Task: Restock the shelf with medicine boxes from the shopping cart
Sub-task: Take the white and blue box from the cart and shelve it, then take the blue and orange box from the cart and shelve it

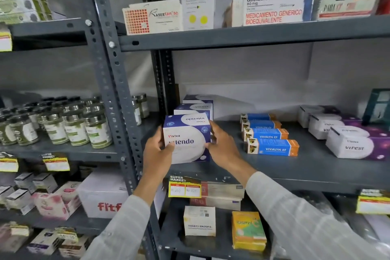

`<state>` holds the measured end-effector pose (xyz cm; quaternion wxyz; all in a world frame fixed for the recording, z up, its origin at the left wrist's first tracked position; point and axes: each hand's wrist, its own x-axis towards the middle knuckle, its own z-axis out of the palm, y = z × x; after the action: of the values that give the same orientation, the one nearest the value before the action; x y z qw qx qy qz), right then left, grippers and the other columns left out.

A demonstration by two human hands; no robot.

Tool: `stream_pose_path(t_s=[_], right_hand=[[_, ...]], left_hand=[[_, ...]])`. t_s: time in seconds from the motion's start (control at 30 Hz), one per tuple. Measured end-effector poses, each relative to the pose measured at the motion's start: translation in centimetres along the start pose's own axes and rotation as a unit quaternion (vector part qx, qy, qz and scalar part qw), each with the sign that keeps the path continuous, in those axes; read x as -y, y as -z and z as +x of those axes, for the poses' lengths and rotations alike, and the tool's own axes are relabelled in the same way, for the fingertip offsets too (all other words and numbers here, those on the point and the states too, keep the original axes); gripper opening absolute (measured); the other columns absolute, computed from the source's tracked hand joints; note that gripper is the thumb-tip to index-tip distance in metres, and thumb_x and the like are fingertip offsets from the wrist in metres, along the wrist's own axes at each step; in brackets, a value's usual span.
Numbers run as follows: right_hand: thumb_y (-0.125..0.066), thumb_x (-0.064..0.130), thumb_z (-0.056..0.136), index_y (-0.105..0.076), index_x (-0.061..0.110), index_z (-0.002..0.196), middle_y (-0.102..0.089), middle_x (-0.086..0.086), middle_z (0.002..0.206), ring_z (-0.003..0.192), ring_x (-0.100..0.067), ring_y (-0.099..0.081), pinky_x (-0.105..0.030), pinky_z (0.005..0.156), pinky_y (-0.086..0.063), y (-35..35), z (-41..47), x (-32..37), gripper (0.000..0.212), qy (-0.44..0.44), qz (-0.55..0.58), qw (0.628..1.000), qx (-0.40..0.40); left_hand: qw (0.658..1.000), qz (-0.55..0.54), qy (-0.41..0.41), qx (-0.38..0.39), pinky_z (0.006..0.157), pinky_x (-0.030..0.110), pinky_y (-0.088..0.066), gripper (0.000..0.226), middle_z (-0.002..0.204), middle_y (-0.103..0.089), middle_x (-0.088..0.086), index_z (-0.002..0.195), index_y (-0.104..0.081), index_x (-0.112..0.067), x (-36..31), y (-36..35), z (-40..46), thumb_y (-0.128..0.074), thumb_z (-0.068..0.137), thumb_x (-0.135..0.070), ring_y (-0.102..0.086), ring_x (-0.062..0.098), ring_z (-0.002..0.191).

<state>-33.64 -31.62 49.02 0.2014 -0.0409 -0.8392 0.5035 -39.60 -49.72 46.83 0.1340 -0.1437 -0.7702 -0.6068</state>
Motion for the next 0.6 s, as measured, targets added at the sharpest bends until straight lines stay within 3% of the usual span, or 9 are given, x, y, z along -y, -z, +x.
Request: stream_pose_path(t_s=[0.07,0.1,0.17,0.23,0.33,0.43,0.5,0.6], right_hand=[[-0.059,0.02,0.1,-0.037,0.031,0.152,-0.048,0.019,0.131,0.119,-0.004,-0.051,-0.006,0.07,-0.052,1.4,-1.7,-1.0,0.057,0.028,0.027,0.999,-0.015],[-0.058,0.019,0.101,-0.041,0.03,0.15,-0.05,0.02,0.132,0.122,-0.004,-0.053,-0.002,0.068,-0.049,2.6,-3.0,-1.8,0.054,0.048,0.032,0.998,-0.037],[-0.059,0.016,0.1,-0.052,0.025,0.144,-0.059,0.015,0.136,0.122,-0.003,-0.06,-0.005,0.082,-0.051,5.4,-6.3,-3.9,0.045,0.101,0.02,0.991,-0.084],[-0.059,0.007,0.098,-0.062,0.02,0.135,-0.069,0.009,0.127,0.113,-0.002,-0.066,-0.014,0.092,-0.052,8.7,-10.3,-7.1,0.039,0.115,0.022,0.986,-0.12],[-0.058,-0.006,0.095,-0.068,0.019,0.124,-0.074,0.007,0.115,0.102,-0.005,-0.071,-0.017,0.089,-0.054,14.2,-16.8,-13.8,0.039,0.068,0.006,0.984,-0.164],[-0.053,-0.008,0.093,-0.068,0.023,0.12,-0.075,0.006,0.111,0.097,-0.007,-0.071,-0.018,0.084,-0.056,19.8,-23.0,-21.5,0.044,-0.028,-0.056,0.984,-0.166],[-0.052,-0.015,0.087,-0.072,0.014,0.116,-0.075,0.001,0.106,0.091,-0.006,-0.07,-0.02,0.086,-0.055,23.9,-27.7,-27.4,0.046,-0.099,-0.111,0.975,-0.164],[-0.058,-0.01,0.083,-0.076,0.011,0.105,-0.077,-0.003,0.1,0.088,-0.022,-0.072,-0.035,0.081,-0.058,29.7,-35.3,-35.1,0.036,-0.211,-0.188,0.95,-0.134]], left_hand=[[0.997,0.003,-0.004,-0.077,0.095,0.031,-0.056,0.062,0.137,-0.053,0.0,0.149,-0.043,-0.031,-0.9,-0.7,-1.7,-0.063,0.093,-0.012,-0.059,0.009,0.118],[0.993,0.015,-0.02,-0.115,0.095,0.023,-0.052,0.062,0.138,-0.049,-0.001,0.15,-0.042,-0.028,-1.4,-1.3,-3.0,-0.062,0.093,-0.011,-0.055,0.009,0.12],[0.981,0.026,-0.1,-0.165,0.093,0.012,-0.049,0.055,0.135,-0.049,0.001,0.144,-0.05,-0.023,-2.4,-3.3,-6.2,-0.06,0.093,-0.006,-0.054,0.009,0.12],[0.972,0.025,-0.189,-0.138,0.097,0.017,-0.049,0.046,0.128,-0.054,0.006,0.137,-0.058,-0.014,-3.0,-6.6,-9.9,-0.059,0.092,-0.001,-0.059,0.014,0.117],[0.967,0.033,-0.252,0.001,0.1,0.032,-0.049,0.041,0.12,-0.062,0.005,0.13,-0.064,-0.012,-2.3,-13.9,-15.3,-0.059,0.09,-0.005,-0.063,0.021,0.113],[0.955,0.064,-0.228,0.179,0.105,0.028,-0.045,0.044,0.126,-0.063,0.0,0.133,-0.062,-0.018,-1.4,-22.9,-21.4,-0.061,0.09,-0.01,-0.061,0.017,0.119],[0.929,0.089,-0.209,0.293,0.108,0.024,-0.041,0.046,0.134,-0.061,0.0,0.137,-0.059,-0.02,-0.2,-29.0,-26.2,-0.063,0.091,-0.014,-0.057,0.015,0.124],[0.873,0.138,-0.171,0.436,0.109,0.025,-0.037,0.046,0.139,-0.061,0.003,0.139,-0.059,-0.017,3.1,-36.7,-33.5,-0.06,0.094,-0.02,-0.054,0.017,0.128]])
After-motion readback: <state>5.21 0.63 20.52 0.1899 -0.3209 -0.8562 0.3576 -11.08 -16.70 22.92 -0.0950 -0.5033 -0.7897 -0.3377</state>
